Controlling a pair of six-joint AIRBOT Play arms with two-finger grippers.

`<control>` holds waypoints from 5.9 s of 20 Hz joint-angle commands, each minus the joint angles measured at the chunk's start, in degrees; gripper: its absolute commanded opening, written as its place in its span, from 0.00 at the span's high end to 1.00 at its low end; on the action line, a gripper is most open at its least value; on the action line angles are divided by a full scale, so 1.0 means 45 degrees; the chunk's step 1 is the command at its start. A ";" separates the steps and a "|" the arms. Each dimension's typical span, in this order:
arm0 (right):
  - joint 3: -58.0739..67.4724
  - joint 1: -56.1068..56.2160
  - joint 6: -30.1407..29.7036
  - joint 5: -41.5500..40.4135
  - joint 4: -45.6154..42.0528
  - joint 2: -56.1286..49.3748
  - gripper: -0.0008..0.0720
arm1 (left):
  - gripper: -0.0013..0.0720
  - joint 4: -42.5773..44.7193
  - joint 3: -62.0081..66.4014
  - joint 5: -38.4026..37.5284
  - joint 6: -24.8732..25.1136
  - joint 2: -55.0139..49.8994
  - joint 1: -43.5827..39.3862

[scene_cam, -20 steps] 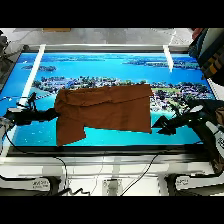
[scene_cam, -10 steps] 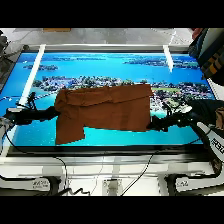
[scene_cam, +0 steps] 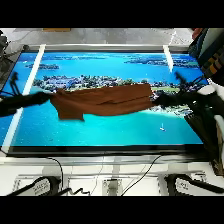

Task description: Fold the clothes and pants, and hang the long-sleeved shirts on hangers.

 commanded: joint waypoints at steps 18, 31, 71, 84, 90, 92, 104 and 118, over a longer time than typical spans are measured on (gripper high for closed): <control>0.5255 -0.0010 0.2453 -0.3337 -0.1870 0.9156 0.97 | 0.96 0.1608 0.2045 0.6664 -0.0019 1.1419 0.0000; 0.5187 0.0005 0.3351 0.0083 -0.1928 -0.1447 0.97 | 0.96 0.1715 0.2064 0.1807 0.0102 -0.0612 -0.2963; 0.3954 -0.0763 0.2924 0.3808 -0.7941 -0.3356 0.87 | 0.96 1.1152 0.1719 -0.3303 -0.4119 0.0675 -0.2676; -0.5513 -0.3808 0.1418 -0.1258 -0.2788 -0.1948 0.35 | 0.12 0.6421 -0.4901 -0.1943 -0.2871 0.3808 0.0607; -0.5513 -0.3220 0.1219 -0.0296 -0.2336 -0.2686 0.53 | 0.12 0.6513 -0.4901 -0.2040 -0.2871 0.3798 0.0607; -0.5513 -0.3021 0.0753 0.0073 -0.2263 -0.2759 0.55 | 0.12 0.6518 -0.4901 -0.2395 -0.2871 0.3628 0.0612; -0.5508 -0.2589 -0.0136 -0.0214 -0.2152 -0.2744 0.97 | 0.12 0.6407 -0.4998 -0.3075 -0.2880 0.1171 0.0607; -0.5508 -0.2589 -0.0316 -0.0228 -0.2142 -0.2647 0.97 | 0.55 0.4843 -0.7995 -0.0777 -0.2288 0.0855 -0.1039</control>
